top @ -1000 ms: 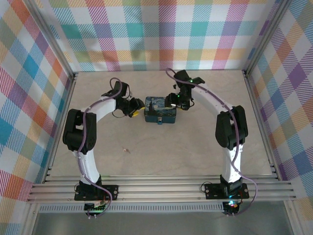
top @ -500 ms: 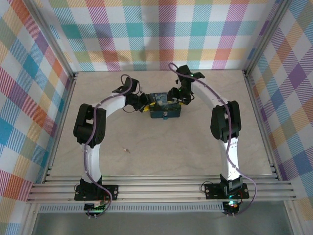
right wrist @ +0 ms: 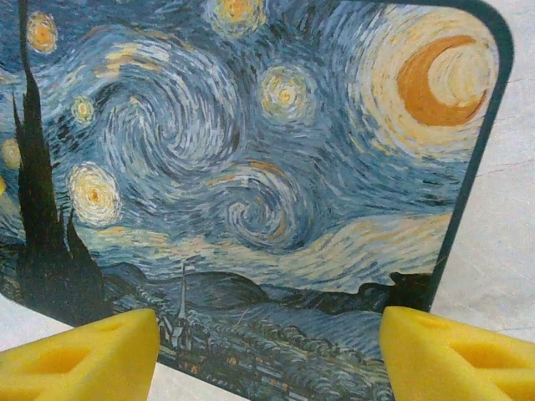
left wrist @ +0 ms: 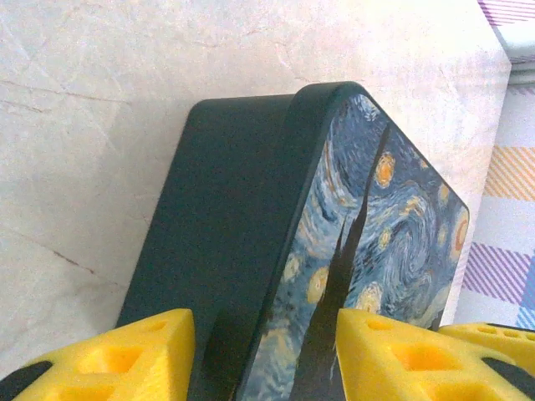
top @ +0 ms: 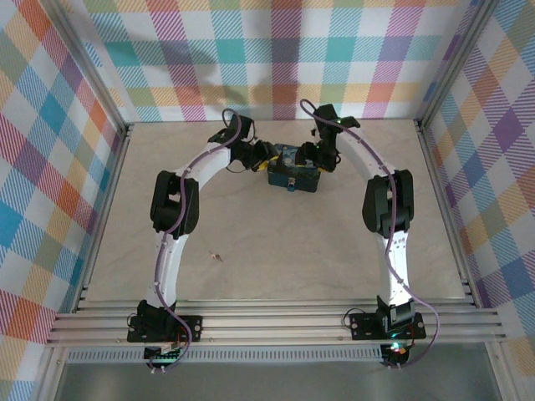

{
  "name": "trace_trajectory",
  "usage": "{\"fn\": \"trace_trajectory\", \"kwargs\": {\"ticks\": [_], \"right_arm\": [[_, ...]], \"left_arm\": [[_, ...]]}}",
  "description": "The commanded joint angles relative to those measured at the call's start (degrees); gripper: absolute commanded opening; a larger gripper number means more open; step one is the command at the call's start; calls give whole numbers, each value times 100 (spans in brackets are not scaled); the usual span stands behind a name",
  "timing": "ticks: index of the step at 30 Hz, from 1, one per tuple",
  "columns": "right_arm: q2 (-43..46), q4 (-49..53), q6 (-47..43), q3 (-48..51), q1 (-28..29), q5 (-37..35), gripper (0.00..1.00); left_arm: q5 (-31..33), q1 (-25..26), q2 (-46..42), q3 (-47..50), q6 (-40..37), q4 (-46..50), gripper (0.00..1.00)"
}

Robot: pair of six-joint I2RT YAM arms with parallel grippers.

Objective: Unlock a padlock with a key

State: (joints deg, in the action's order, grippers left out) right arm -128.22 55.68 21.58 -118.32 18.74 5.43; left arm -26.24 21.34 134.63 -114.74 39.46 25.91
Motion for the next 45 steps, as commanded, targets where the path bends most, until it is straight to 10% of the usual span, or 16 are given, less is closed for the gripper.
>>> {"fn": "trace_trajectory", "kwargs": {"ticks": [1, 20, 45], "right_arm": [[423, 303, -78, -115, -25, -43, 72], [889, -283, 258, 874, 1090, 154, 68], [460, -74, 162, 712, 1764, 563, 68]], "left_arm": [[387, -22, -393, -11, -370, 606, 52], [2213, -526, -3482, 4087, 223, 2171, 48], [916, -412, -5253, 6960, 1810, 1799, 33]]}}
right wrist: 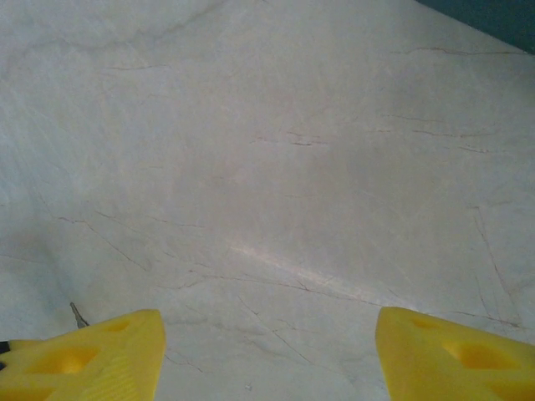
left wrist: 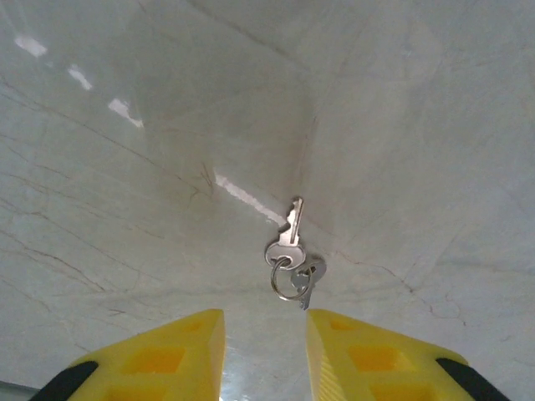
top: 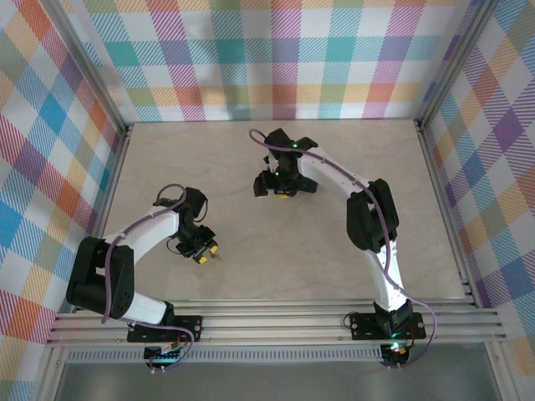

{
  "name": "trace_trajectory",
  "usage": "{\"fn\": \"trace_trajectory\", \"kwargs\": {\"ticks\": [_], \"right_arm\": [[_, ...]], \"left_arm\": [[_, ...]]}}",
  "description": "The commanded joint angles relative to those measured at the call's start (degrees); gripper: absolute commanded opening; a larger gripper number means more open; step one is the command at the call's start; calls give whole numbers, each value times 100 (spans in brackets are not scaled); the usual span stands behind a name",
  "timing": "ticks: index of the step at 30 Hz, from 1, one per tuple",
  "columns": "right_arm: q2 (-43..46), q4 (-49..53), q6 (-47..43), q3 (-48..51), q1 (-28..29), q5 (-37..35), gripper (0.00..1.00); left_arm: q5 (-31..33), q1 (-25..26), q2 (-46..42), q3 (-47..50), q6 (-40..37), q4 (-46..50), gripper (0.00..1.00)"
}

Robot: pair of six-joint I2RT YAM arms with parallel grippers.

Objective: Unlock a padlock with a key

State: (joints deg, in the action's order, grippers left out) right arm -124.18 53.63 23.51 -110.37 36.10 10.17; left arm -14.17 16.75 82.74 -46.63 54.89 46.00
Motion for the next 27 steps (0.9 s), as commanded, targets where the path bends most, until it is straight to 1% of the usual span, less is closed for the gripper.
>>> {"fn": "trace_trajectory", "kwargs": {"ticks": [1, 14, 22, 24, 27], "right_arm": [[61, 134, -15, -66, 28, 98, 68], [210, -112, 179, 329, 63, 56, 68], [267, -183, 299, 460, 94, 21, 68], [303, -224, 343, 524, 90, 11, 68], [360, -282, 407, 614, 91, -7, 68]], "left_arm": [[-304, 56, -45, 185, 297, -284, 33], [-134, 117, 385, 293, 423, -837, 34], [-184, 206, 584, 343, 374, -781, 34], [-182, 207, 635, 330, 300, -760, 32], [-182, 203, 772, 231, 106, -726, 26]]}}
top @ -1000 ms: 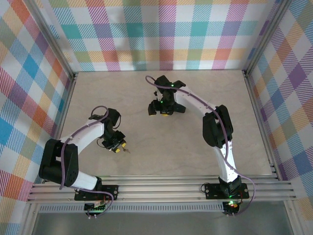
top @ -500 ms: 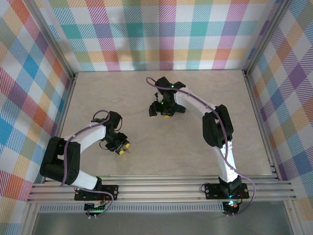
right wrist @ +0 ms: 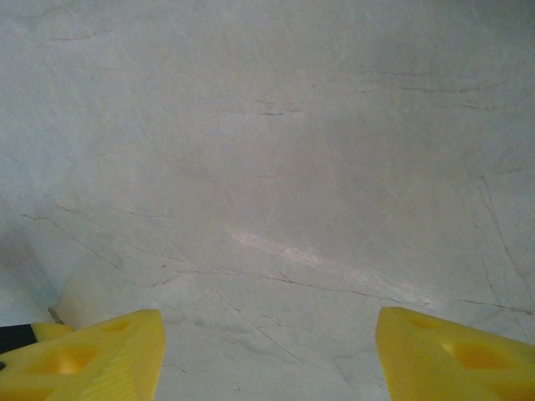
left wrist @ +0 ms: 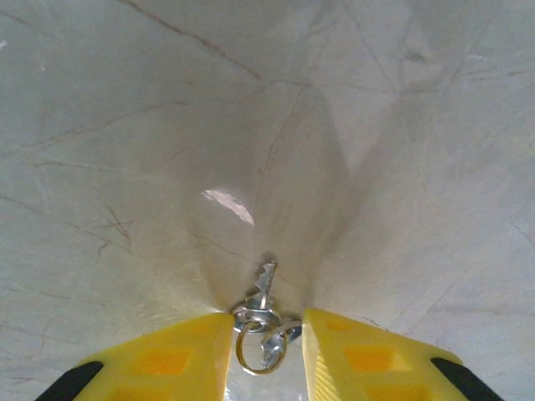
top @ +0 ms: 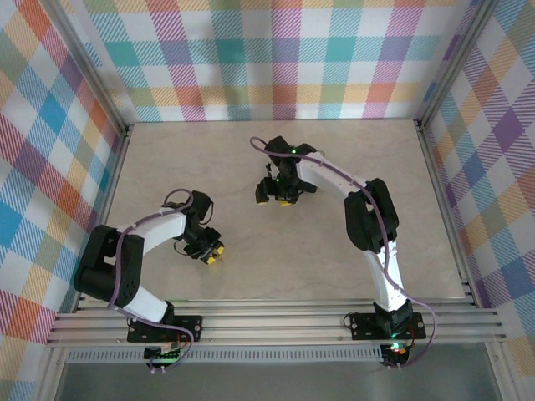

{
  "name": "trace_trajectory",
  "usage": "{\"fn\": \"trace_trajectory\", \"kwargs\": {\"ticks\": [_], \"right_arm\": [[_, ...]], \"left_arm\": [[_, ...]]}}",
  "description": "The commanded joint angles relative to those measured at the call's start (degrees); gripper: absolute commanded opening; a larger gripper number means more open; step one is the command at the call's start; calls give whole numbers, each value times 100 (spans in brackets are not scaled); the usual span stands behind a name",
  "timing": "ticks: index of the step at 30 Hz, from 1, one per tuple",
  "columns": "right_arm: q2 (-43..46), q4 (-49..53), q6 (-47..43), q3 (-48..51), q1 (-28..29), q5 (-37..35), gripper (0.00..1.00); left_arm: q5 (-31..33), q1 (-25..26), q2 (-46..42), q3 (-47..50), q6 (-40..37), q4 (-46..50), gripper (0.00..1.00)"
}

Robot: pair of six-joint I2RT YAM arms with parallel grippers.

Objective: Unlock a padlock with a key

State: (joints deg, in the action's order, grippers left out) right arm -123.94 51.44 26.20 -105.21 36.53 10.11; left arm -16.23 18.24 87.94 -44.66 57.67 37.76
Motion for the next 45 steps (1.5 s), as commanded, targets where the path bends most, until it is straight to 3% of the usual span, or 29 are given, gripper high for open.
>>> {"fn": "trace_trajectory", "kwargs": {"ticks": [1, 14, 21, 29, 37, 41, 45], "right_arm": [[348, -80, 160, 128, 44, -7, 68], [712, -560, 782, 804, -147, 127, 68], [1174, -1104, 1114, 1429, -455, 315, 65], [1861, -2600, 2160, 2535, -1105, 1217, 61], [2084, -3064, 2198, 2212, -1307, 2100, 59], [2096, -3691, 2605, 2273, -1287, 2632, 59], [2155, -4037, 2354, 2327, -1128, 2834, 59]], "left_arm": [[23, 56, 292, -17, -237, 120, 24], [51, 57, 713, -973, -1566, 314, 0], [-280, 55, 786, -1529, -2488, 215, 0], [-808, 57, 280, -2078, -3792, -488, 0], [-1214, 48, -415, -2319, -4942, -1373, 0], [-1492, -3, -359, -2717, -5031, -1185, 0], [-2054, -109, 160, -3312, -4488, -823, 0]]}}
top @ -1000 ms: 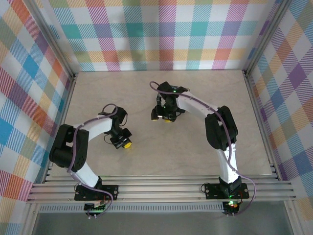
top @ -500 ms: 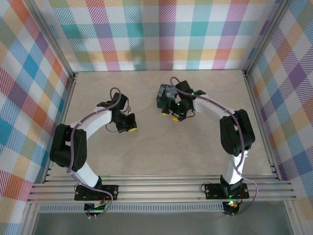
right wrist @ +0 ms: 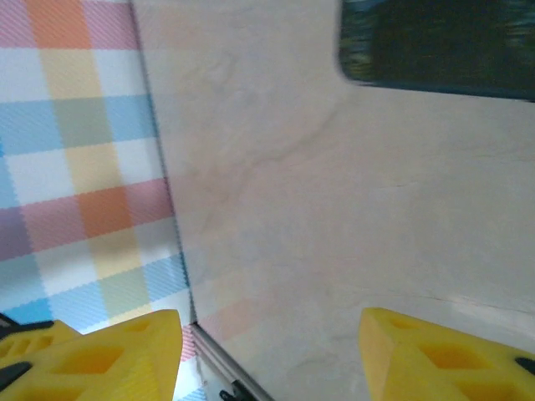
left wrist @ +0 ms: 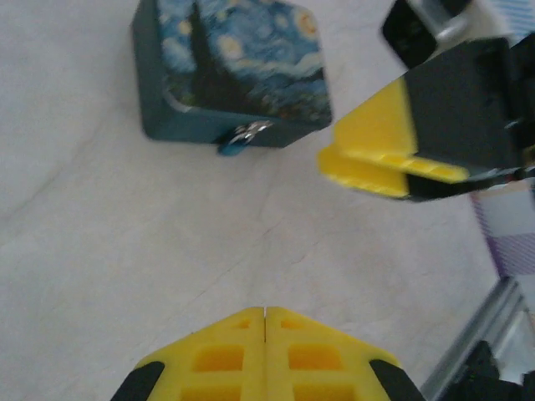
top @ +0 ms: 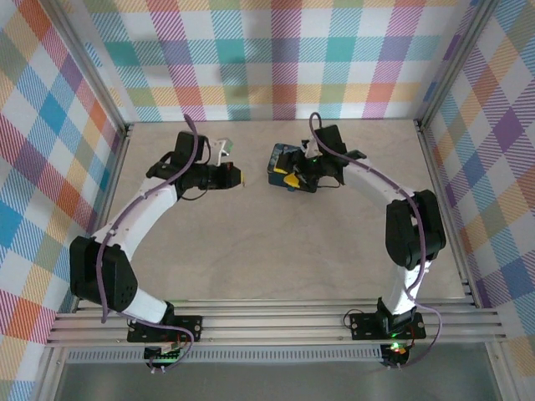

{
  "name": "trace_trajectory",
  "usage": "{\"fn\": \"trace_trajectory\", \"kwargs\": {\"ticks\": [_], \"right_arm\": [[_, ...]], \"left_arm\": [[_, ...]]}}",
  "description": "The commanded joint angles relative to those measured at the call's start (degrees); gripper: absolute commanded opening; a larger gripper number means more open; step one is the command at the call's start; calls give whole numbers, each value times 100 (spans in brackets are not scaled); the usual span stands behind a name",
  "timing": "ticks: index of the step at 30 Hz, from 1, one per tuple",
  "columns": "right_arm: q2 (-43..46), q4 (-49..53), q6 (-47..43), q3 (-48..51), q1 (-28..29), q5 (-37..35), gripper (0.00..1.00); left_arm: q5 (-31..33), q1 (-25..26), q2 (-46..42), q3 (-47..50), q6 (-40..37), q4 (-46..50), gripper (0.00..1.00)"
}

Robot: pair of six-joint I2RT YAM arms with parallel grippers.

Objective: Unlock a padlock with a key

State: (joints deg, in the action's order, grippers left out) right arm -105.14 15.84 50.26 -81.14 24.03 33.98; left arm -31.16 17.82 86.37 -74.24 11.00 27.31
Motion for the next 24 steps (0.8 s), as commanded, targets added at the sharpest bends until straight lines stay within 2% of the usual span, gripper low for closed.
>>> {"fn": "trace_trajectory", "kwargs": {"ticks": [1, 3, 6, 7, 9, 13, 15, 24], "right_arm": [[303, -494, -202, -44, 167, 416, 60], [408, -749, -477, 156, 246, 371, 58], [615, -1726, -677, 763, 300, 434, 33], [676, -2005, -716, 963, 297, 427, 30], [874, -2699, -1021, 1376, 349, 312, 31], [1191, -2883, -2323, 1675, 593, -58, 49], [1249, -2988, -2849, 1756, 696, -95, 53], [1245, -3492, -3987, 1785, 873, 227, 51]], "left_arm": [[-711, -77, 433, -471, 314, 255, 0], [-1072, -80, 627, -665, 607, 240, 0], [-1253, -77, 689, -843, 955, 208, 0], [-1244, -84, 705, -931, 1011, 252, 0], [-1311, -86, 753, -1148, 1104, 413, 0], [-1575, -86, 862, -1436, 1311, 549, 0], [-1706, -85, 872, -1504, 1415, 517, 0], [-1783, -86, 776, -1572, 1496, 576, 0]]}}
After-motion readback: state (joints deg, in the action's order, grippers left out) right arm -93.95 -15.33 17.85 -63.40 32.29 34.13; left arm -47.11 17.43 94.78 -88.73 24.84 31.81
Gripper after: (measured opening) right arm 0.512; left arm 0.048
